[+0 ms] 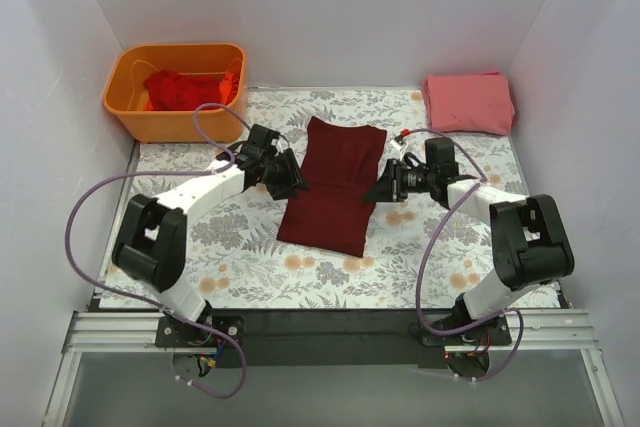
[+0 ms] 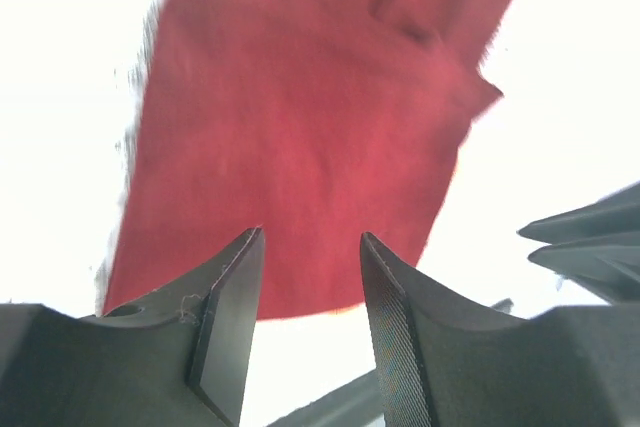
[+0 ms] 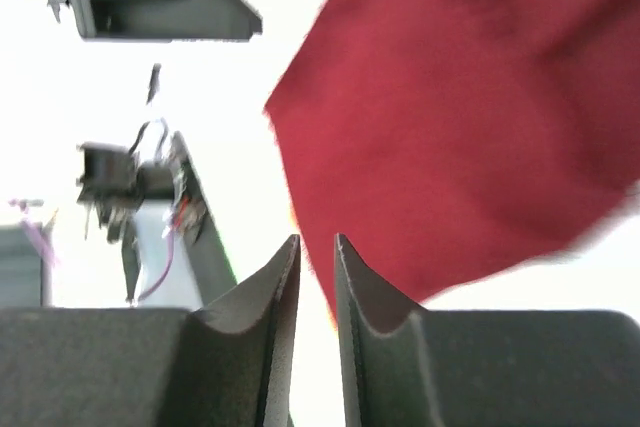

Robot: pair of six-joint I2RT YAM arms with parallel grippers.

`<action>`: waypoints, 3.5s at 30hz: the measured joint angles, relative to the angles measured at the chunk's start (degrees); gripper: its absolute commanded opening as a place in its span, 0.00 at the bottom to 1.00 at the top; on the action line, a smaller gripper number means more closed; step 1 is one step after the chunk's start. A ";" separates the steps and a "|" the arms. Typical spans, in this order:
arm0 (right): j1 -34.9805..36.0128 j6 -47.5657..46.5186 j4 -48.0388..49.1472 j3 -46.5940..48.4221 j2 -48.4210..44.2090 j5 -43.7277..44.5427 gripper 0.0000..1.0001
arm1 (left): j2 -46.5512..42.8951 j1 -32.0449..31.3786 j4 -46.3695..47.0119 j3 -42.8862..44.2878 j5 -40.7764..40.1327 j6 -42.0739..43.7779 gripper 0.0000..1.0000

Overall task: Fold and stack the t-shirts
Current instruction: Fold the tshirt

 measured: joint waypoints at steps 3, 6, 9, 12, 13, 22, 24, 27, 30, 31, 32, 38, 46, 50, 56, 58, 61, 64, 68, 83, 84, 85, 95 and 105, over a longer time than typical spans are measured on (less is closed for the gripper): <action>3.34 1.99 3.98 -5.18 -3.93 -2.19 0.30 | -7.61 -0.04 1.25 -5.84 0.59 -0.44 0.36; 6.32 3.82 6.47 -10.29 -2.38 -3.34 0.30 | -9.60 -0.04 2.97 -11.41 1.03 -1.03 0.32; 7.08 5.14 7.89 -13.90 2.69 -4.04 0.30 | -6.97 -0.04 3.39 -16.46 1.03 -1.88 0.29; 5.75 6.32 8.90 -16.26 7.54 -4.52 0.30 | -5.46 0.33 3.50 -18.86 1.99 -3.74 0.28; 4.81 6.84 9.66 -16.94 8.09 -5.40 0.30 | -5.88 0.33 3.74 -19.34 1.79 -4.31 0.27; -1.44 8.33 9.44 -21.88 0.24 -4.24 0.30 | -20.02 -2.14 2.32 -32.22 3.23 -11.28 0.27; -0.96 9.03 9.07 -21.00 -3.41 -4.17 0.31 | -23.41 -3.39 0.33 -33.09 3.30 -12.31 0.30; -0.28 10.29 8.79 -16.98 -5.95 -4.04 0.31 | -25.75 -3.96 -0.74 -31.43 2.73 -12.68 0.33; -0.04 11.21 8.81 -10.25 -5.57 -2.78 0.31 | -24.92 -3.58 -1.11 -25.18 0.96 -12.22 0.34; -0.02 11.54 8.94 -7.72 -4.83 -2.08 0.31 | -23.96 -3.19 -0.90 -22.40 0.26 -11.82 0.34; -0.02 11.87 9.20 -5.31 -3.96 -1.53 0.31 | -22.56 -2.56 -0.04 -19.52 -0.26 -11.32 0.34; 0.00 13.79 10.12 11.74 8.24 3.63 0.31 | -5.53 2.62 5.64 0.00 -3.19 -6.29 0.33; -0.33 15.98 10.23 27.58 25.73 7.87 0.31 | 21.86 7.02 7.91 19.50 -5.81 -0.42 0.28; -0.83 17.16 10.29 31.26 32.35 9.18 0.31 | 26.86 8.83 7.69 23.76 -5.40 0.59 0.27; -2.80 18.56 10.84 29.77 35.76 10.82 0.31 | 27.54 10.23 8.70 23.87 -5.57 1.79 0.27; -3.32 18.71 11.58 29.24 35.63 10.78 0.30 | 27.54 10.23 9.20 23.54 -5.44 2.19 0.29; -3.54 18.69 11.82 29.14 35.54 10.54 0.30 | 27.21 10.27 10.01 22.95 -4.79 2.62 0.33; -3.52 18.21 11.52 29.14 35.01 10.56 0.30 | 26.62 10.23 10.60 22.32 -4.48 3.23 0.35; -3.13 17.70 10.71 29.05 33.22 10.14 0.30 | 24.59 10.38 9.42 20.37 -4.98 4.15 0.35; 3.76 17.25 11.82 28.98 32.35 5.35 0.26 | 19.96 10.49 9.07 14.43 -7.89 5.01 0.20; 3.76 17.22 11.98 28.65 33.00 5.42 0.26 | 19.96 10.49 9.16 14.21 -7.91 5.05 0.19; 3.72 17.18 11.96 28.11 33.55 5.46 0.25 | 19.96 10.49 9.35 13.88 -7.98 5.07 0.18; 1.75 17.53 13.29 24.72 34.32 4.72 0.24 | 19.96 10.27 8.90 13.94 -9.75 6.10 0.34; 1.49 9.22 1.25 17.09 17.18 10.14 0.40 | 12.09 10.47 2.40 14.69 -11.06 8.72 0.69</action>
